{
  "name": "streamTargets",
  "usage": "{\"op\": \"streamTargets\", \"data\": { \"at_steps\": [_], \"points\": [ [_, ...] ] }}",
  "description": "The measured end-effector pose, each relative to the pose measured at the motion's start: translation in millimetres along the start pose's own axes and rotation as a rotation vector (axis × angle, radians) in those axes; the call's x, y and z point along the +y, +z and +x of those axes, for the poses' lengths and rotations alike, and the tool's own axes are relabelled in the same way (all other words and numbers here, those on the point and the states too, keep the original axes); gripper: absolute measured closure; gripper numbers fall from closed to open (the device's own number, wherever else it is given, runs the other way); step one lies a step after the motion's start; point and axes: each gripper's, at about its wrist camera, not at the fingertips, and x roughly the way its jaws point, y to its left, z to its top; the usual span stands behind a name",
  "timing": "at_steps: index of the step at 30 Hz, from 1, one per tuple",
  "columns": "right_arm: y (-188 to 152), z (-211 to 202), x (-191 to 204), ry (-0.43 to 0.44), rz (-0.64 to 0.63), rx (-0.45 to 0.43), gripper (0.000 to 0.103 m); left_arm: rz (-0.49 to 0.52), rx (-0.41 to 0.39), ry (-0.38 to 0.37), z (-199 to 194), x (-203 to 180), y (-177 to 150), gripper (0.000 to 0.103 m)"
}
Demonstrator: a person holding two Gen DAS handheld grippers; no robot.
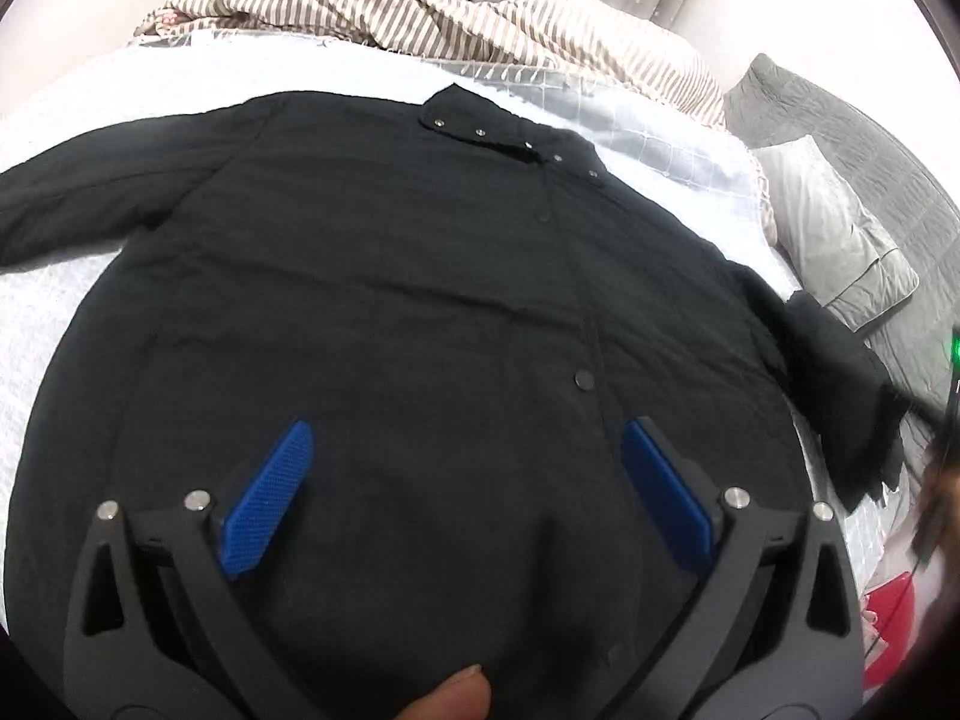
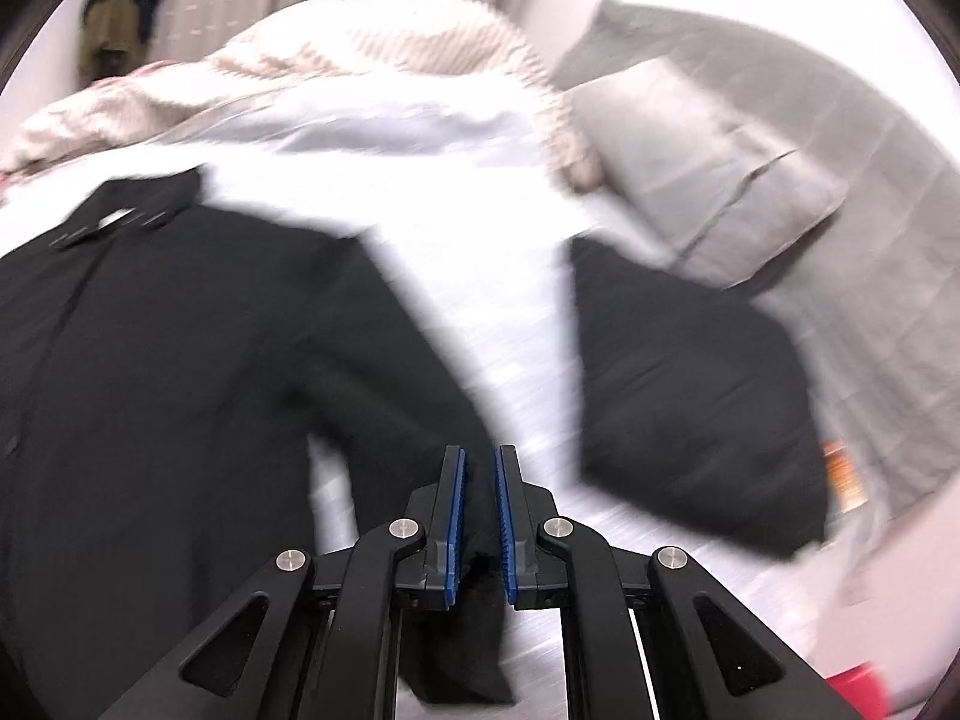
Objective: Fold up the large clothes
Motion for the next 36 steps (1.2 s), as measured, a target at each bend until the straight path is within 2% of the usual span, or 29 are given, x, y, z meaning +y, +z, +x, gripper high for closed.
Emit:
{"op": "streamTargets", "data": {
  "at_steps": [3,4,6,8,9,10,11,12,13,16,18,20,22,25,29,30,31,33,36],
  "points": [
    [42,7,-37,-0.183,0.000,-0.048,0.093,-0.013,-0.014,0.000,1,4,1,0.001],
    [59,14,-52,-0.268,0.000,-0.063,0.093,-0.016,-0.017,0.003,3,4,0,0.001],
    [78,27,-72,-0.366,0.002,-0.071,0.092,-0.025,-0.023,0.010,5,6,0,0.001],
    [92,49,-97,-0.446,0.039,-0.039,0.090,-0.027,-0.029,0.016,8,7,2,0.001],
    [94,55,-107,-0.469,0.074,-0.040,0.082,-0.025,-0.036,0.022,8,7,2,0.001],
    [94,59,-119,-0.478,0.117,-0.053,0.065,-0.022,-0.043,0.028,11,6,3,0.001],
    [92,63,-130,-0.469,0.171,-0.061,0.051,-0.018,-0.049,0.034,11,6,3,0.001],
    [88,64,-139,-0.440,0.218,-0.062,0.030,-0.013,-0.055,0.039,11,7,3,0.001],
    [82,67,-149,-0.367,0.278,-0.072,0.027,-0.008,-0.059,0.044,10,7,3,0.001],
    [69,80,-164,-0.211,0.389,-0.067,0.027,-0.014,-0.059,0.036,11,7,4,0.001],
    [51,95,-171,-0.092,0.456,-0.014,0.027,-0.020,-0.058,0.023,10,8,3,0.001],
    [34,103,-169,-0.051,0.496,0.030,0.027,-0.012,-0.060,0.027,11,6,2,0.001],
    [20,113,-167,-0.042,0.523,0.072,0.027,0.003,-0.055,0.040,13,4,1,0.001],
    [-3,125,-164,-0.076,0.541,0.138,0.027,0.012,-0.041,0.061,16,2,-1,0.001],
    [-16,140,-165,-0.080,0.576,0.149,0.029,0.014,-0.035,0.094,19,3,-2,0.001],
    [-15,142,-166,-0.075,0.585,0.146,0.043,0.015,-0.033,0.103,20,4,-2,0.001],
    [-15,141,-165,-0.051,0.585,0.140,0.067,0.015,-0.029,0.108,22,4,-2,0.001],
    [-8,137,-157,-0.022,0.553,0.131,0.088,0.014,-0.024,0.114,23,6,-2,0.001],
    [11,116,-148,-0.091,0.468,0.039,0.090,0.016,-0.020,0.130,24,7,-1,0.001]
  ]
}}
